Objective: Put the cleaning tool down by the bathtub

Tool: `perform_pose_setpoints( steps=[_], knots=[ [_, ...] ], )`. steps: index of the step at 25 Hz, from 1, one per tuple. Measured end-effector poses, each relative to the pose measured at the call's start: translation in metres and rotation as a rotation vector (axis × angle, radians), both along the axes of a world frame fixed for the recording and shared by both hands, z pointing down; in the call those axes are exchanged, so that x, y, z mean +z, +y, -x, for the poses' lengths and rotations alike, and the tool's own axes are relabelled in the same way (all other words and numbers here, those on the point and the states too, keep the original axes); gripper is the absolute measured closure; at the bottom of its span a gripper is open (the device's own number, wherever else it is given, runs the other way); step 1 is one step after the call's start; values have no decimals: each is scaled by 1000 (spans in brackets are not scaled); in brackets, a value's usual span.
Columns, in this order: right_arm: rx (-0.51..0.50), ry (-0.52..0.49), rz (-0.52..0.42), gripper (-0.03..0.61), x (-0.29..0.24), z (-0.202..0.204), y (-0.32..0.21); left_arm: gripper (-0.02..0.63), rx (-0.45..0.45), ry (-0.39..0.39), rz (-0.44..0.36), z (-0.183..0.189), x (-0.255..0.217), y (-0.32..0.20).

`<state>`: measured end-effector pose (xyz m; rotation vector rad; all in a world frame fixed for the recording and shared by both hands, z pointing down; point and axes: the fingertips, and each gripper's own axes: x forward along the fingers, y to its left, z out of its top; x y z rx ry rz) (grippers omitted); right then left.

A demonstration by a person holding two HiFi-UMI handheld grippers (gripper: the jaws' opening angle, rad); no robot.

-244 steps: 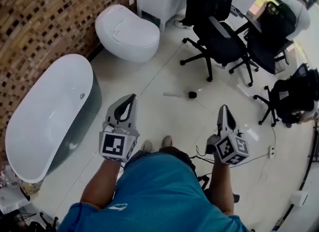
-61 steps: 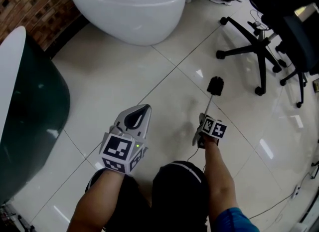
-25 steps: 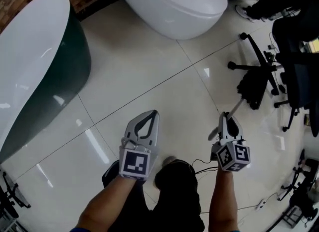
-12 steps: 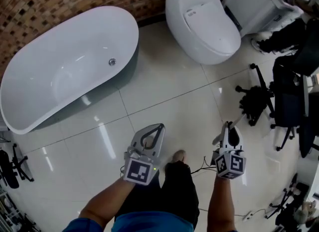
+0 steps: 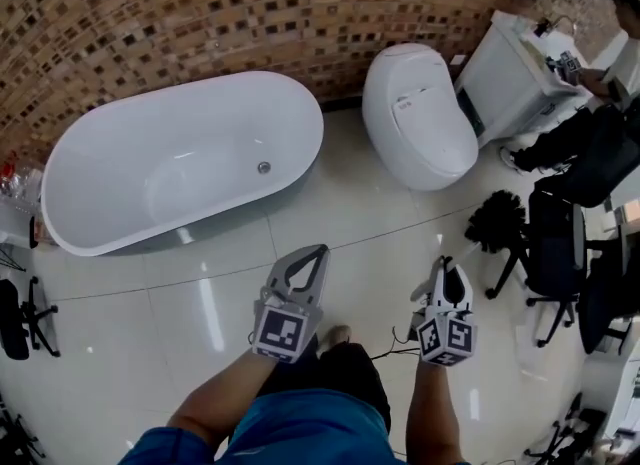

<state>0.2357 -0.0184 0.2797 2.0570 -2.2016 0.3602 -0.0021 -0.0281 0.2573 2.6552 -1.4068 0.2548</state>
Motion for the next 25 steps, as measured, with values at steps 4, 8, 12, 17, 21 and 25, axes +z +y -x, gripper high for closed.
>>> perform_pose_setpoints(
  steps=[4,8,12,17,21,25],
  knots=[
    [-86,-6,8,500,-11,11,13,615,-38,-10,-21,-2,-19,18],
    [-151,-34,-12,500,-23,21,28,616,-72,-6,18,-2,-32,50],
    [-252,-59,-71,500,-38,44,34,616,-132,-27,18,7,-44,70],
    [-293,-125,-120,500,-48,70,41,616,-179,-38,-6,27,-61,86],
    [-289,-148,-148,500,-60,98,52,615,-173,-32,3,58,-62,93],
    [-275,-141,-211,502,-81,126,55,615,-137,-17,-18,90,-67,88]
  ],
)
